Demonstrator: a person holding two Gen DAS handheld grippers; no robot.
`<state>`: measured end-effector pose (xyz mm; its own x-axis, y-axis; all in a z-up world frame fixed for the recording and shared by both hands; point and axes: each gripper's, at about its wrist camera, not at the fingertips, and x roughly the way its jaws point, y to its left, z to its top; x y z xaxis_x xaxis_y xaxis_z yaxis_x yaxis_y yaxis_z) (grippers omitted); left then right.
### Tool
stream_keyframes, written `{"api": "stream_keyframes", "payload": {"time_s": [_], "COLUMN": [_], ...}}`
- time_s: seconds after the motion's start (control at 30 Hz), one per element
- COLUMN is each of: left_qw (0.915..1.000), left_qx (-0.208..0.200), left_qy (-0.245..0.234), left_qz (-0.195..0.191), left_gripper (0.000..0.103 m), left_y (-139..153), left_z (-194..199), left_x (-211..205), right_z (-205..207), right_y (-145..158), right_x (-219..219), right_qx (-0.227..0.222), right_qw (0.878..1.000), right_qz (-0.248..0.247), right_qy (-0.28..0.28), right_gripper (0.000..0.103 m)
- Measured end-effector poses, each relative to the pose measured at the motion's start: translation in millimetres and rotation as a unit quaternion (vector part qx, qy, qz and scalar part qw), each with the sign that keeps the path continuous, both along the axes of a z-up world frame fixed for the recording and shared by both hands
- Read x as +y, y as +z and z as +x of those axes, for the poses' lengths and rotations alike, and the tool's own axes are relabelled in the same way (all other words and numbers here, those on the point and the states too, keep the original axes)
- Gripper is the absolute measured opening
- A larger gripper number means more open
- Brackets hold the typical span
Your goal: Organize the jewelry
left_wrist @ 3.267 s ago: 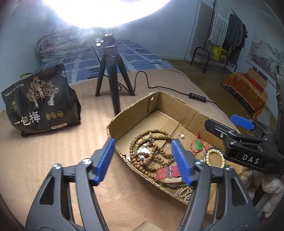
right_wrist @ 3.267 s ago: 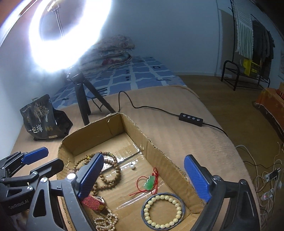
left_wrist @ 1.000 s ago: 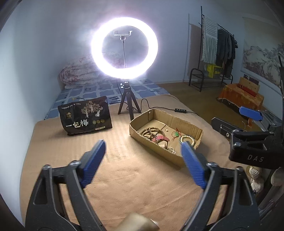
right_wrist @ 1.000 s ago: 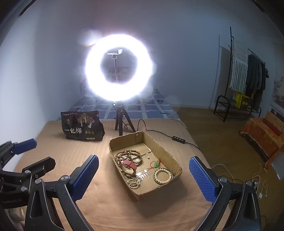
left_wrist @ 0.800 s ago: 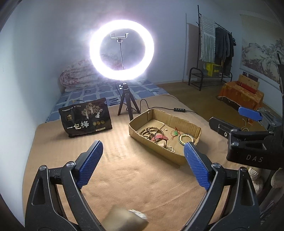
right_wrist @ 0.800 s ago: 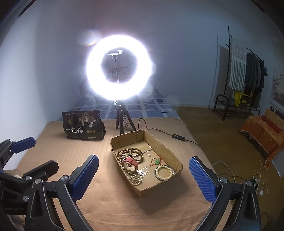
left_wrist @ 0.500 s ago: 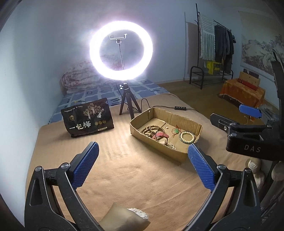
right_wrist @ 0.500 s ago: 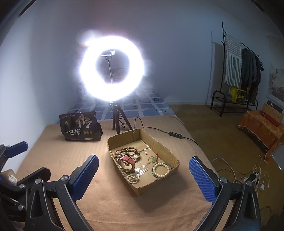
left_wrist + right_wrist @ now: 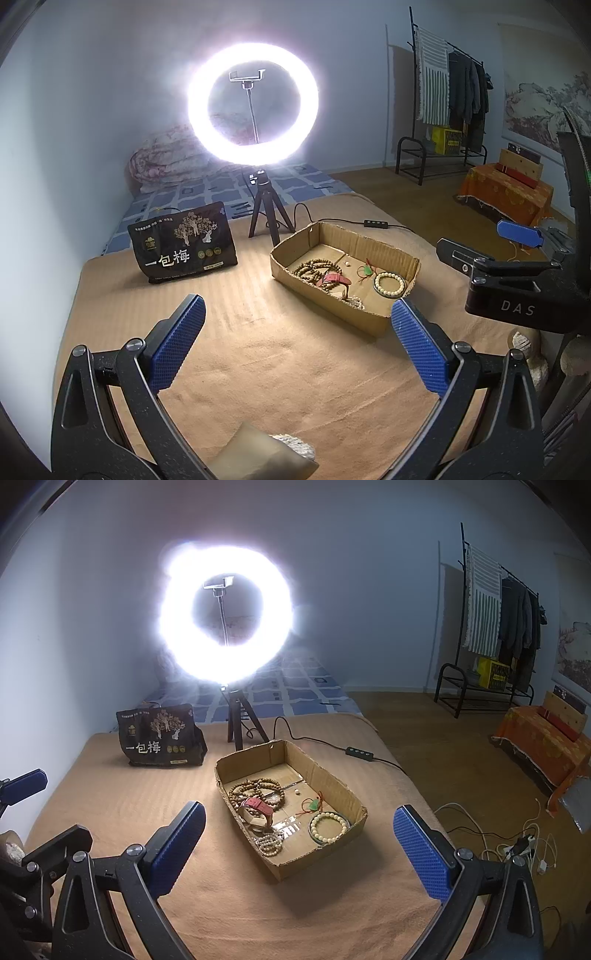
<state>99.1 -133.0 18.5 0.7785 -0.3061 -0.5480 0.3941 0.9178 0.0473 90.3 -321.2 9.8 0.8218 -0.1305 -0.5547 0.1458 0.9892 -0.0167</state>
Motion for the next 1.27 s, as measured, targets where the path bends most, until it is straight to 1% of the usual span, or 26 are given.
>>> {"api": "stream_keyframes", "payload": {"time_s": [0.47,1.03,1.27], "left_qw": [1.0,1.0,0.9995], "left_qx": [-0.007,-0.007,-0.028], "left_qy": [-0.001,-0.001,0.009], "left_qz": [0.004,0.003,0.009], "left_gripper": [0.102,0.103,0.103], "left_y": [1.6,2.9,8.6], "left_z": [-3.1,-4.2,-4.1], "left_x": [-0.6,-1.6,0.0], "right_z": [-1.1,1.2,1.4], "right_y": [-2.6,-3.8,-4.9], "right_x": [0.3,-0.2,0.6], "right_qx": [0.008,0.012,0.014], "right_qw": [1.0,1.0,1.0], "right_qz": [-0.008,-0.008,-0.009], "right_qy": [0.004,0.003,0.003], "right_gripper": [0.103,0.103,0.103]}}
